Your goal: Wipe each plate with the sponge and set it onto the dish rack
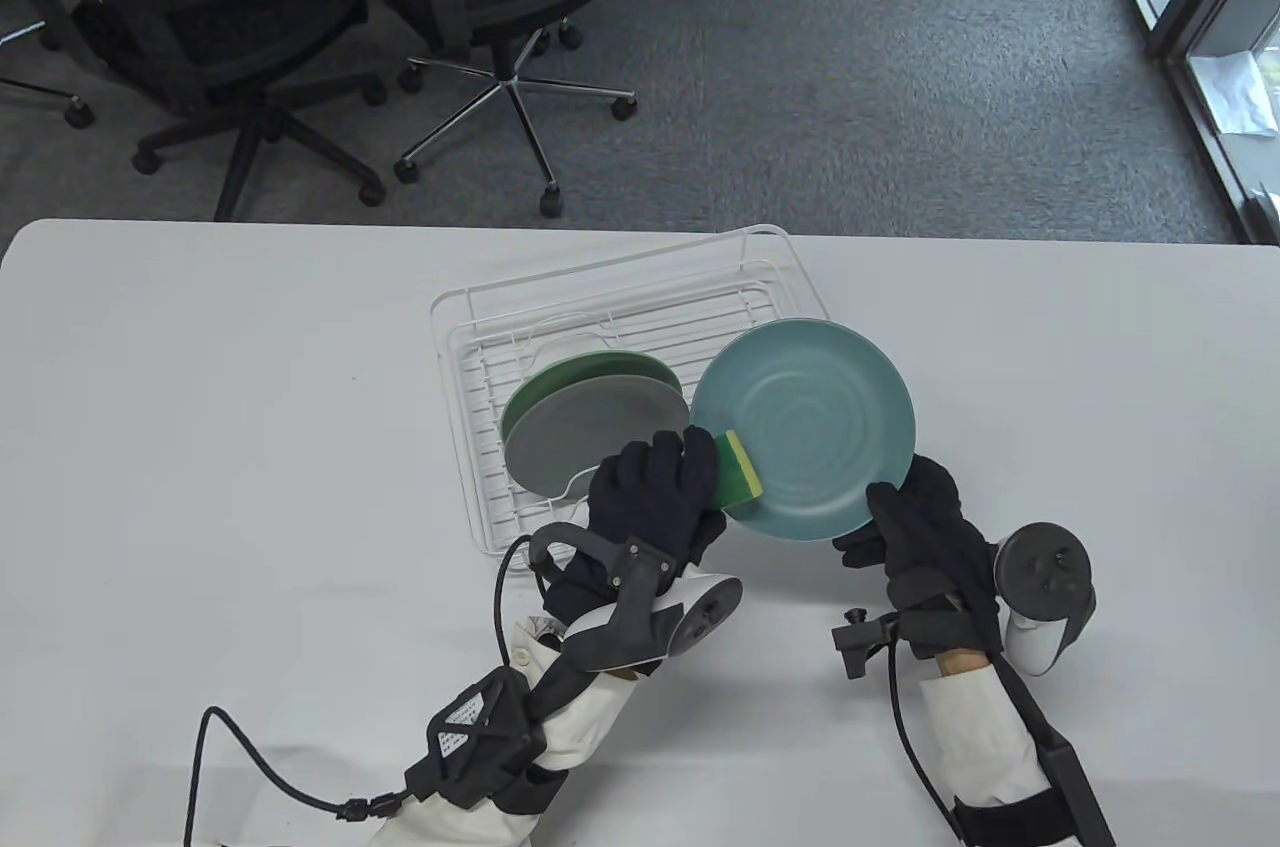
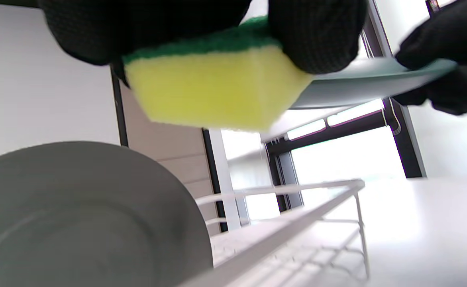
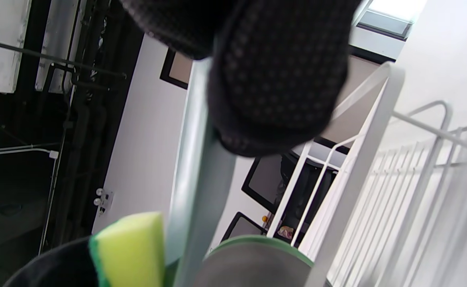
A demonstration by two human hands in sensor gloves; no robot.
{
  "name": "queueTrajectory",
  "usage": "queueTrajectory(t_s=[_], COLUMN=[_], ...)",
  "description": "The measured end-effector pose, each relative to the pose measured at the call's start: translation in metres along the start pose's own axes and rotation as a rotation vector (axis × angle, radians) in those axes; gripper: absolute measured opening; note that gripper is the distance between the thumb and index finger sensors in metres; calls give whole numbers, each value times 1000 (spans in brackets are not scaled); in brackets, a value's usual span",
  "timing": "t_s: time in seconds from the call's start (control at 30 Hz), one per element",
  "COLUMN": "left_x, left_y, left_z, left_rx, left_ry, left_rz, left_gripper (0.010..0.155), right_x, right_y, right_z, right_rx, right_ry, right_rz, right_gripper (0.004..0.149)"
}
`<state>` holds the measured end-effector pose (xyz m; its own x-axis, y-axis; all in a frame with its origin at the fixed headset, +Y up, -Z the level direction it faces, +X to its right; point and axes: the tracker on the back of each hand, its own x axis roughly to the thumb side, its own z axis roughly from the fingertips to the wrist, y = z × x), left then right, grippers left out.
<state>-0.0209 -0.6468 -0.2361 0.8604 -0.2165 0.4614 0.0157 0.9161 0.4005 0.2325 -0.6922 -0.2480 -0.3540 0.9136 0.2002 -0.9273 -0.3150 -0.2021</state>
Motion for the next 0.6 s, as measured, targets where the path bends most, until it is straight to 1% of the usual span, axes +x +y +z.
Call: queueTrajectory(t_s=[0.07,0.1,0.23,0.4,0.43,0.5,0.6], left_x=[5,7,17,27,28,27,27], left_y=[-4,-5,-9,-4,-3,-2,-3], left_z=[1,2,3,4,4,7,7], left_rx=[-67,-83,-110,-46,-32,-28,2], left_ry=[-9,-20,-78,-119,-117,-112,-105], left_rz=[-18,-29,-57,56,40,-80,-133], left_gripper=[73,72,70,72,71,71,70], right_x=[2,4,13,18,19,21,22], right_y=[6,9,23,44,47,51,57], right_z=[2,4,9,15,16,18,17], right_rx=[9,12,58,155,167,176,216], right_ry=[-25,-35,-98,-125,-124,-149,-157], right_rz=[25,40,105,98,93,108,118], right_gripper=[50,50,50,49,49,49,49])
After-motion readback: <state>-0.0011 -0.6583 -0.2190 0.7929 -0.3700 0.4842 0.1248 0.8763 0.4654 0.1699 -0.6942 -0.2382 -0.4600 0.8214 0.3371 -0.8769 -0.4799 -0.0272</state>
